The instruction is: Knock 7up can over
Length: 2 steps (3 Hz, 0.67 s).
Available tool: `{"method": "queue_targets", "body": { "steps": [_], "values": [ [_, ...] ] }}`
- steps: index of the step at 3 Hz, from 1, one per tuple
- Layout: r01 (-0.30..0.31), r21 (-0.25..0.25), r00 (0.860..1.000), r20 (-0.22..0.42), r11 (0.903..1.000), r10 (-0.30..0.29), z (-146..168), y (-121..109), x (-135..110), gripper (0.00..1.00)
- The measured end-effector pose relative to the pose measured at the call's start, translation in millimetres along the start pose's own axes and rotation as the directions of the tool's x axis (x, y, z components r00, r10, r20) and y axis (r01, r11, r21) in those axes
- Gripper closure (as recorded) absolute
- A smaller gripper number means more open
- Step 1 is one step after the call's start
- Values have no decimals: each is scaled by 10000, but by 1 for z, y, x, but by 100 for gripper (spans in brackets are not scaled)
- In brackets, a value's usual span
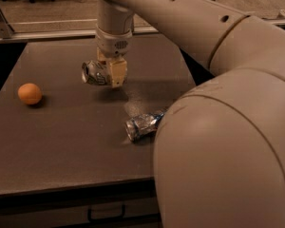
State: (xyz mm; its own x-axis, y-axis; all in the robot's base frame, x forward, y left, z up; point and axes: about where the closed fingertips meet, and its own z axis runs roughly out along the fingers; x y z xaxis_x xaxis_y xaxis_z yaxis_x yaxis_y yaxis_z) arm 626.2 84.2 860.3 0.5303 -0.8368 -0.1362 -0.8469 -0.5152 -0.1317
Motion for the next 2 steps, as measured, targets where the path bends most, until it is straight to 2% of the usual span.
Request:
{"method": "queue_targets", "body": {
  "steps": [1, 2],
  "values": [
    [415, -596, 9973, -583, 9974, -450, 5, 17, -4, 38],
    [448, -873, 9947, -879, 9952, -525, 6, 24, -6, 14]
  ]
}}
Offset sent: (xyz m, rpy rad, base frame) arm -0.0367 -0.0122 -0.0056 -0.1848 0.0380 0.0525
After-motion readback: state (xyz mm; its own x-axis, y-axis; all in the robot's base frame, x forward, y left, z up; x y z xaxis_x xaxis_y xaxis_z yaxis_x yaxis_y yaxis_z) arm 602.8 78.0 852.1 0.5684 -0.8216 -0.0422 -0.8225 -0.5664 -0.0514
